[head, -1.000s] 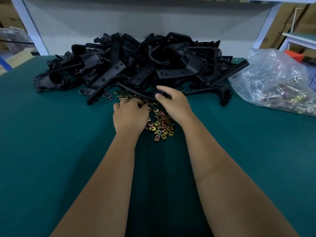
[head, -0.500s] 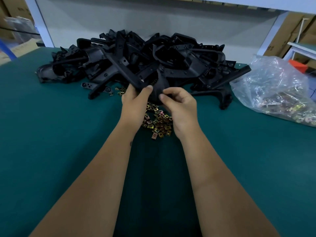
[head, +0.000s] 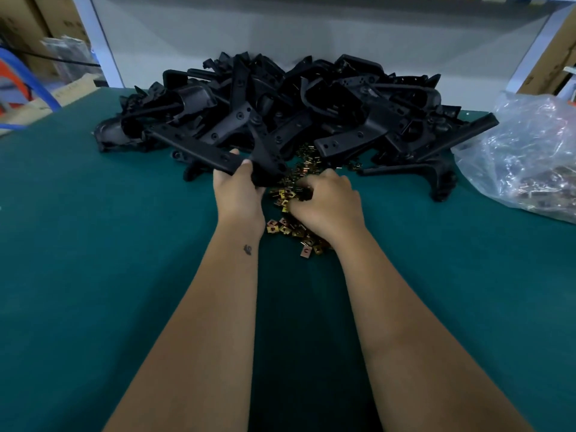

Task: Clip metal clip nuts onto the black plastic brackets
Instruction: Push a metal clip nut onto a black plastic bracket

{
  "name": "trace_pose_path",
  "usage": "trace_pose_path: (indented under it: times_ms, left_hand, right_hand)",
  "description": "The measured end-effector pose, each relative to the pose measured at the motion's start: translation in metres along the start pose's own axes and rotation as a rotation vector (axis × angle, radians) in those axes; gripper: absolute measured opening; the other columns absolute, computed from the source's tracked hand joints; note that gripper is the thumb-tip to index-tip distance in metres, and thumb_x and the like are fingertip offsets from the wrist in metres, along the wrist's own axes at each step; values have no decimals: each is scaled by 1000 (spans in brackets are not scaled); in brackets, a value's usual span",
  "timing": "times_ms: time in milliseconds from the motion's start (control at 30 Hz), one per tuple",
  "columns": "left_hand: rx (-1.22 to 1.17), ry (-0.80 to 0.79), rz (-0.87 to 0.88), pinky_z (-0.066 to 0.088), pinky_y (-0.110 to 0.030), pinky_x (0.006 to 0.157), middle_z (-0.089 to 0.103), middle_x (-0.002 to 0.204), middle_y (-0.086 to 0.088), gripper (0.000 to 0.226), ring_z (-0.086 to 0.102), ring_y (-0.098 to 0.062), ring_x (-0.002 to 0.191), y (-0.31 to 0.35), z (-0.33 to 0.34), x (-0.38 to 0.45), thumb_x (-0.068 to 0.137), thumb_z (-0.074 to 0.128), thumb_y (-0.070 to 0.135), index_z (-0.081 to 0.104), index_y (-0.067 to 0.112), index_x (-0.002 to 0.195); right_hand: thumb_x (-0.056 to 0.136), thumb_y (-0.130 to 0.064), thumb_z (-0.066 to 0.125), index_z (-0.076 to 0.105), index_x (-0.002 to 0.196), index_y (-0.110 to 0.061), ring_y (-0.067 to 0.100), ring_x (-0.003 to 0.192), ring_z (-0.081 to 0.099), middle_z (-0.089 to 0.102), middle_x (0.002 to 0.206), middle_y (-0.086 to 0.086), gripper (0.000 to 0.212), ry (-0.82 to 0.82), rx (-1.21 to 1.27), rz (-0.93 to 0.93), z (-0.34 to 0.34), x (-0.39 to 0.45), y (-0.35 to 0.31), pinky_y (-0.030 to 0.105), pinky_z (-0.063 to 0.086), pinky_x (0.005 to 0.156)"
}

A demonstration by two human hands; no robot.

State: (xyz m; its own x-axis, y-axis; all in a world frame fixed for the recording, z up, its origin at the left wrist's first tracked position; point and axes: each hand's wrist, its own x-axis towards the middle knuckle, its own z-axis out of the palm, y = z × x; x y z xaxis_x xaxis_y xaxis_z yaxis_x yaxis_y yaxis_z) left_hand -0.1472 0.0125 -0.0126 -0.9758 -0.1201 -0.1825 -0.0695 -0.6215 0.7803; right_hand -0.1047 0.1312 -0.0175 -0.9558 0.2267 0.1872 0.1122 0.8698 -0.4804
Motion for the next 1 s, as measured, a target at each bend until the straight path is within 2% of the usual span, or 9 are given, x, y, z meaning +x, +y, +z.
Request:
trace_pose_path:
  times_ms: [67, 167, 300, 367, 433, 567, 700, 833, 1000]
  left_hand:
    - [72, -15, 11, 48, -43, 105, 61, 128, -1, 27, 60, -19, 118, -5, 3, -4, 102, 50, 9, 56, 22, 125]
    - [31, -22, -29, 48, -45, 106, 61, 126, 0, 25, 59, -20, 118, -6, 9, -5, 101, 51, 8, 58, 28, 113]
    - [-14, -94, -64, 55, -49, 96, 69, 108, -2, 24, 66, -23, 107, -5, 12, -2, 101, 50, 4, 60, 25, 105]
    - [-17, -108, -66, 58, -47, 90, 70, 108, -2, 26, 68, -23, 106, -4, 11, -2, 101, 51, 5, 62, 27, 109]
    - [-60, -131, -84, 61, -41, 82, 72, 105, -1, 29, 69, -22, 104, -4, 10, -1, 101, 52, 4, 64, 28, 111]
    - [-81, -165, -109, 62, -37, 77, 73, 113, -4, 31, 69, -22, 106, -6, 10, -2, 100, 53, 4, 67, 29, 111]
    - [-60, -156, -127, 62, -38, 78, 73, 112, -4, 29, 69, -23, 106, -6, 11, -4, 100, 53, 6, 67, 27, 114]
    - [-60, -158, -128, 61, -34, 68, 75, 102, -1, 27, 71, -20, 97, -6, 13, -3, 99, 53, 5, 68, 26, 107]
    - [-50, -168, -125, 61, -34, 69, 76, 95, 1, 24, 72, -16, 87, -4, 13, -5, 99, 54, 5, 66, 24, 101]
  right_hand:
    - [82, -39, 63, 68, 113, -33, 22, 115, 45, 53, 111, -6, 32, 11, 26, -15, -2, 1, 0, 36, 34, 87]
    - [85, -27, 66, 73, 104, -27, 21, 108, 55, 62, 103, -8, 20, 34, 157, -67, -2, -2, 7, 39, 46, 91]
    - [88, -21, 68, 74, 95, -26, -7, 82, 60, 65, 85, -20, 10, 117, 483, -9, -6, -6, 10, 10, 44, 70]
    - [90, -22, 67, 75, 100, -24, -8, 86, 61, 67, 89, -20, 13, 168, 595, 29, -8, -6, 10, 6, 43, 73]
    - [93, -20, 63, 75, 108, -19, -4, 88, 64, 71, 95, -14, 19, 190, 699, 52, -10, -6, 10, 10, 48, 79]
    - [95, -10, 60, 74, 102, -17, -2, 67, 66, 73, 80, -8, 18, 218, 883, 91, -12, -6, 10, 10, 48, 63]
    - [88, -2, 66, 74, 85, -21, 9, 73, 69, 75, 76, -3, 20, 237, 1089, 129, -18, -7, 9, 15, 51, 64]
    - [85, 3, 68, 74, 85, -19, 12, 82, 67, 72, 78, -6, 23, 247, 1160, 127, -21, -9, 9, 19, 54, 72]
    - [84, 3, 70, 72, 87, -19, 11, 79, 68, 72, 79, -4, 22, 259, 1153, 120, -22, -9, 10, 18, 55, 71]
